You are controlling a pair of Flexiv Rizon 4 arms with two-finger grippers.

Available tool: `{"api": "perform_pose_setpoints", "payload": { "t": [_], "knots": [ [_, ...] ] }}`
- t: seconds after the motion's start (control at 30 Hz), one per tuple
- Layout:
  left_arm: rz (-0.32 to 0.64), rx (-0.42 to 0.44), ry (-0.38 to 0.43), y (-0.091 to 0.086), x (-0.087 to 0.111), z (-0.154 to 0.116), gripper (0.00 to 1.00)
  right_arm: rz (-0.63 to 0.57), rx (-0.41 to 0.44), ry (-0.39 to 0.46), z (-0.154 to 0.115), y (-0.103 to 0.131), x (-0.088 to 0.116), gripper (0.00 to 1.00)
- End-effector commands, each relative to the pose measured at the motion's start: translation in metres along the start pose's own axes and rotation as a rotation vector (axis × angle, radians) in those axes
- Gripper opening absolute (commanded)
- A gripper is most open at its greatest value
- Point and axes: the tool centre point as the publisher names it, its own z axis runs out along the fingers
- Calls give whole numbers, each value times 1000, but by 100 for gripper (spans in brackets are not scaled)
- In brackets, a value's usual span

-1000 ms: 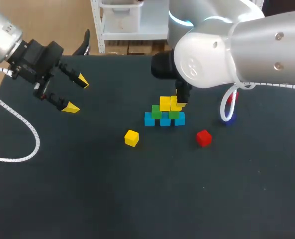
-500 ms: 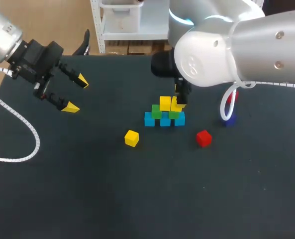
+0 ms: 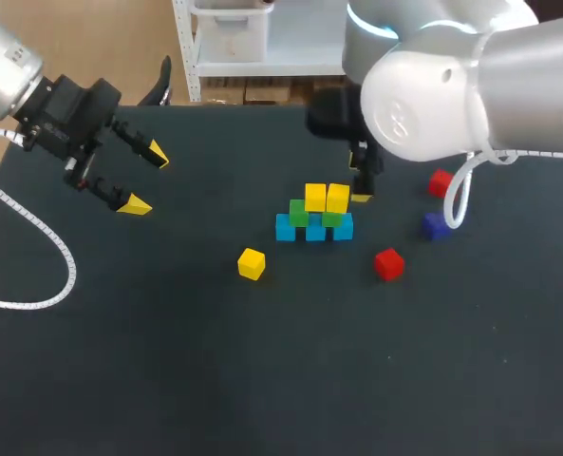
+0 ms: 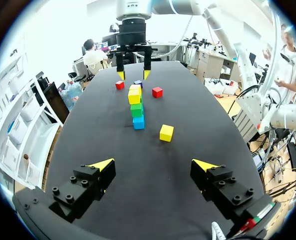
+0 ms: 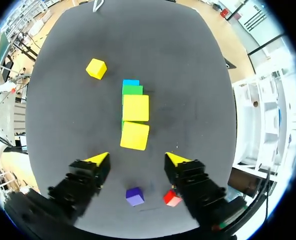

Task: Place the blue cubes, place green cubes on the blue cubes, place the yellow cubes on the green cubes, then place the red cubes on the yellow cubes, and place purple cube on the red cubes.

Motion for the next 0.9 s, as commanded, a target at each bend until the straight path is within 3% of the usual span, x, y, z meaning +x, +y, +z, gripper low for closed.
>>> {"api": "perform_pose_setpoints", "payload": {
  "t": [0.03, 0.9],
  "knots": [
    [4, 0, -3, 0, 1, 0, 100, 1, 3, -11, 4, 5, 7, 0],
    [4, 0, -3, 0, 1, 0, 100, -37, -43, -32, 21, -1, -2, 0]
  ]
}}
